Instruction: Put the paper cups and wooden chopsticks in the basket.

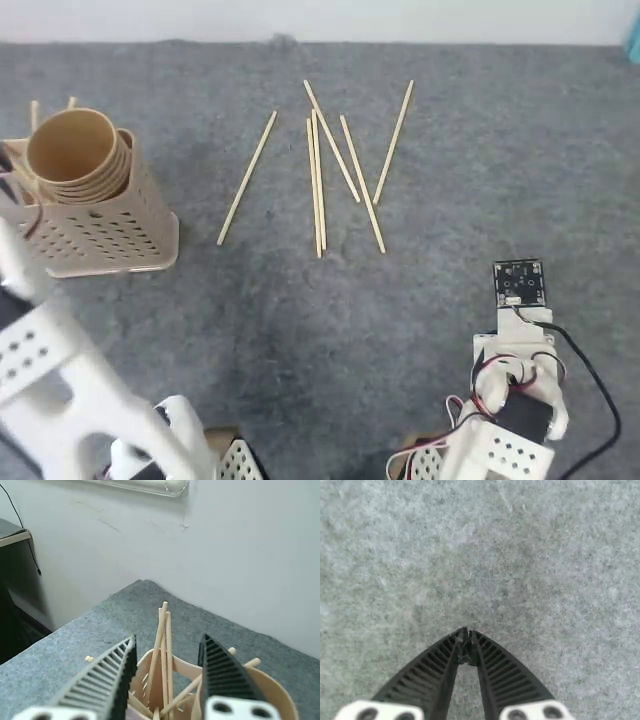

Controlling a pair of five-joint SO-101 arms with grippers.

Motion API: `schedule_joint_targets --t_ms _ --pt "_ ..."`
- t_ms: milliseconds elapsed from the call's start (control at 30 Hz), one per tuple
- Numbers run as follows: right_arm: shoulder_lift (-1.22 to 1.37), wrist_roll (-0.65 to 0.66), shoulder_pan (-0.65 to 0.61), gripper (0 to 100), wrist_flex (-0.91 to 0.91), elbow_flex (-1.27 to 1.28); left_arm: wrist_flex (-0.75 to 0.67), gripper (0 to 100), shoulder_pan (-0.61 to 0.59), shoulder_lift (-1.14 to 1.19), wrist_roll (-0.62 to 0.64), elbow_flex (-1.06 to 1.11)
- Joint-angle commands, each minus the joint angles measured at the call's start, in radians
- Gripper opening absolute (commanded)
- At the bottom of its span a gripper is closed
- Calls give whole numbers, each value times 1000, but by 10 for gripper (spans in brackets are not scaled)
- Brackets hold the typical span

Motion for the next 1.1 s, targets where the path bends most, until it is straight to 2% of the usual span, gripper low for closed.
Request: schedule_joint_targets --t_ms 0,133,233,433,667,867,1067 --pt "-16 15 8 8 8 -8 249 195 89 -3 9 -275" --pt "-16 15 10 8 8 -8 445 195 276 14 6 -453" --pt "-16 15 12 8 8 -8 552 195 417 112 8 -519" --pt "-16 15 10 8 8 -8 647 195 549 431 -11 -572" --pt "-16 15 5 8 4 -8 629 195 690 643 -172 -579" --pt "-16 15 5 8 4 -8 451 195 701 876 -163 -550" --pt "-16 15 5 8 2 -8 344 195 698 1069 -167 -552"
